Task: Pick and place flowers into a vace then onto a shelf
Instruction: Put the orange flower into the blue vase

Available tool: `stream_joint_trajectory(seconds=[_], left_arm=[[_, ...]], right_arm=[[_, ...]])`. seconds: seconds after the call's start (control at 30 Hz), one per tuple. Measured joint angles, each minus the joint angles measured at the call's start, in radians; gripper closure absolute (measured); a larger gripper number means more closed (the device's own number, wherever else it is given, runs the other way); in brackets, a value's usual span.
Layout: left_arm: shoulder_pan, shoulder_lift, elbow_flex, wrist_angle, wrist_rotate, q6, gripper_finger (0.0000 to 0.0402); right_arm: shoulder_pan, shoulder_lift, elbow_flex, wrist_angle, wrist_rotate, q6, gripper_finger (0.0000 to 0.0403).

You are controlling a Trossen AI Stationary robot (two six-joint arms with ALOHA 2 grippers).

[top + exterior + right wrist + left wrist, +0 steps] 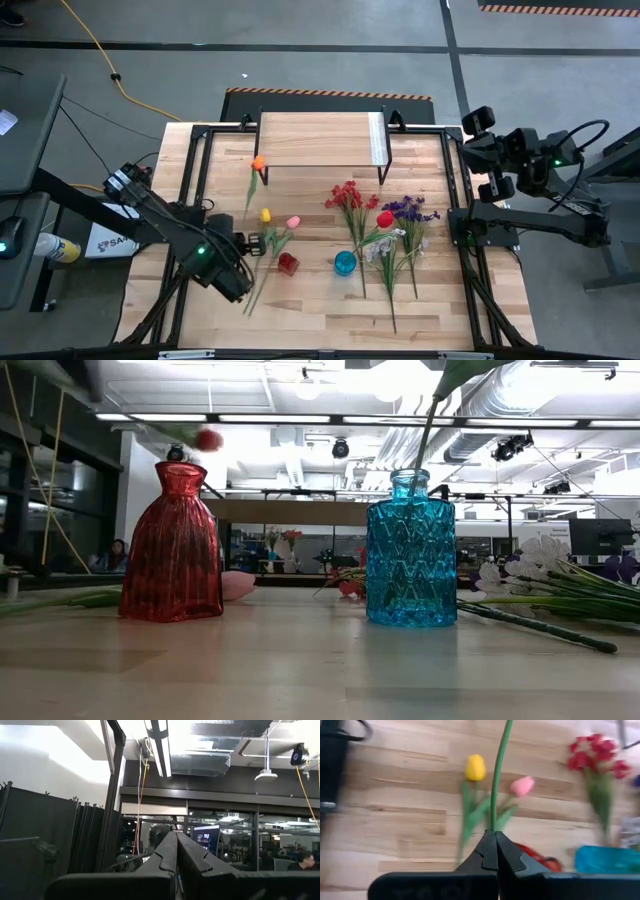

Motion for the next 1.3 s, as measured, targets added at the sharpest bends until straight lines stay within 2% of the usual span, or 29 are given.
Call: stream_joint_trajectory(seconds=[0.13, 0.23, 0.37, 0.5, 0.67, 0.8, 0.97, 1.07, 1.3], left_arm=[[0.001, -0.002, 0.047, -0.006, -0.142, 0.027, 0.0382], [0.0, -0.001, 0.082, 0.001, -0.307, 0.073, 0.0382], [0.002, -0.001, 0.135, 0.073, -0.517, 0.202, 0.0382], [0.001, -0.001, 0.166, 0.283, -0.675, 0.452, 0.0382], [0.002, -0.001, 0.173, 0.676, -0.79, 0.901, 0.0382], [0.024, 0.001, 0.172, 1.008, -0.783, 1.28, 0.0382], [0.095, 0.034, 0.17, 1.353, -0.652, 1.676, 0.0382], [0.144, 0.047, 0.17, 1.444, -0.562, 1.774, 0.0382], [0.245, 0.066, 0.167, 1.45, -0.4, 1.784, 0.0382]], right_arm=[[0.0, 0.0, 0.0, -0.057, -0.001, 0.002, 0.0402], [0.0, 0.002, 0.0, -0.11, -0.006, 0.026, 0.0402], [0.0, 0.008, 0.0, -0.163, -0.066, 0.044, 0.0402], [0.0, 0.031, 0.0, -0.157, -0.13, 0.076, 0.0402], [0.0, 0.104, 0.0, -0.077, -0.182, 0.136, 0.0402], [0.0, 0.197, 0.0, 0.07, -0.27, 0.23, 0.0402], [0.028, 0.307, 0.0, 0.23, -0.335, 0.319, 0.0402], [0.066, 0.352, 0.0, 0.296, -0.341, 0.336, 0.0402], [0.125, 0.386, 0.001, 0.38, -0.341, 0.33, 0.0402]])
